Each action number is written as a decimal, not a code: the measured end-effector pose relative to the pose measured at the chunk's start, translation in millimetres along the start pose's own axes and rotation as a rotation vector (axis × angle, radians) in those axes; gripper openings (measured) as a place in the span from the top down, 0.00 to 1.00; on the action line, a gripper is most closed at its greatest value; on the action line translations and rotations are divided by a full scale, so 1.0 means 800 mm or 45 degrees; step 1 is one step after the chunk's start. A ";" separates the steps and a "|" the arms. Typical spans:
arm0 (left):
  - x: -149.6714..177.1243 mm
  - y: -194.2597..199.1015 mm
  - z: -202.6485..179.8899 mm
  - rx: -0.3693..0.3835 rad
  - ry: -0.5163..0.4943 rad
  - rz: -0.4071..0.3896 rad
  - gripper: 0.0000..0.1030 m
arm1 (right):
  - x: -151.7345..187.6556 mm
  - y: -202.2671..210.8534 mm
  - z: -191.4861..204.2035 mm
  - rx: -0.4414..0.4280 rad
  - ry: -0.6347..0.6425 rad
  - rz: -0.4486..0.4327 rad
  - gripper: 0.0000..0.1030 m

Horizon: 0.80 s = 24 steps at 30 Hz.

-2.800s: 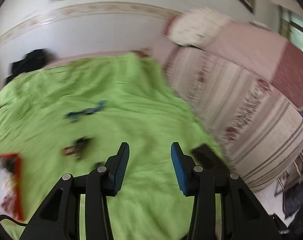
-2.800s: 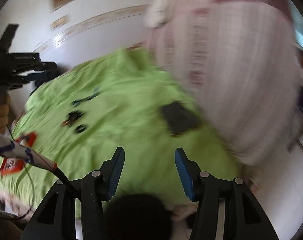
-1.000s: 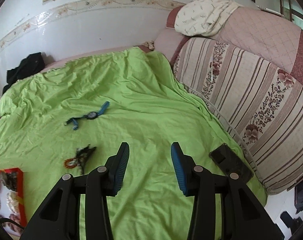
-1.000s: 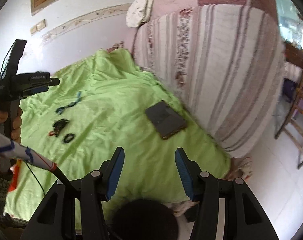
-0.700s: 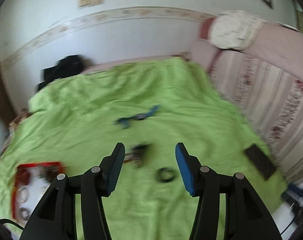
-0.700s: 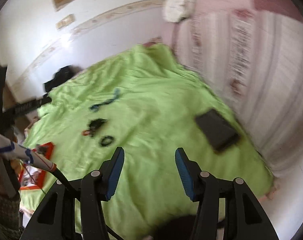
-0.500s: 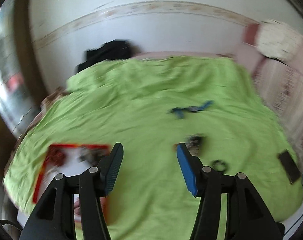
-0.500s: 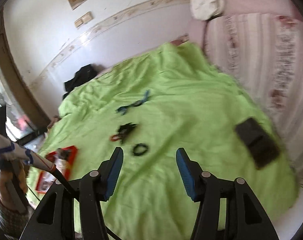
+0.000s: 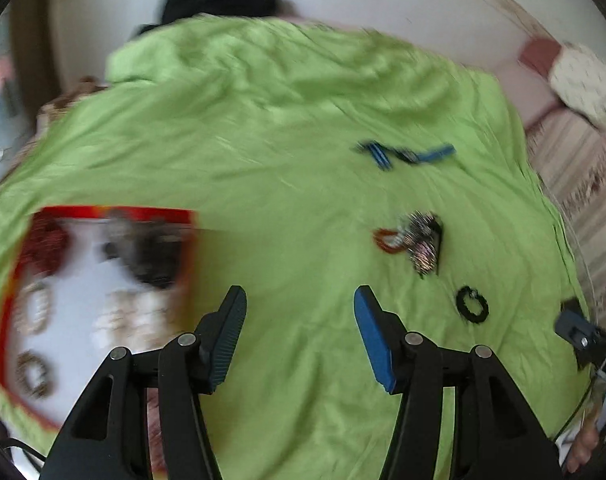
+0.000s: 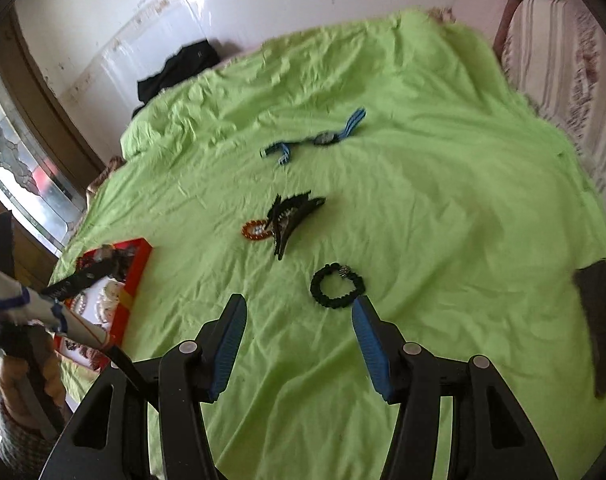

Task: Organize jewelry
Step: 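Grasp the red bead bracelet with left tool while right grasps black beaded bracelet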

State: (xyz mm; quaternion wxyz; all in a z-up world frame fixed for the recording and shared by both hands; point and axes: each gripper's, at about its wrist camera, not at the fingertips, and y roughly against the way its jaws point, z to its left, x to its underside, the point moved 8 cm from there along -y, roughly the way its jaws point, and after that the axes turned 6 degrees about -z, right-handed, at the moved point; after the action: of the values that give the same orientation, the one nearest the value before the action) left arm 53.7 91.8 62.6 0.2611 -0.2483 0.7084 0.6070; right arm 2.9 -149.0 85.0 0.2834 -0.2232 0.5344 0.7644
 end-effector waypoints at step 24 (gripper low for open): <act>-0.028 -0.216 -0.197 0.502 -0.139 0.249 0.82 | -0.056 -0.124 -0.084 0.096 -0.279 0.017 0.42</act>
State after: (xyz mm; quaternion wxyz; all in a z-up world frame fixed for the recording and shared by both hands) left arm 174.9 -87.1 -28.3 0.2826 -0.0893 0.8188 0.4917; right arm 105.3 -194.2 23.6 0.3432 -0.1241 0.5300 0.7655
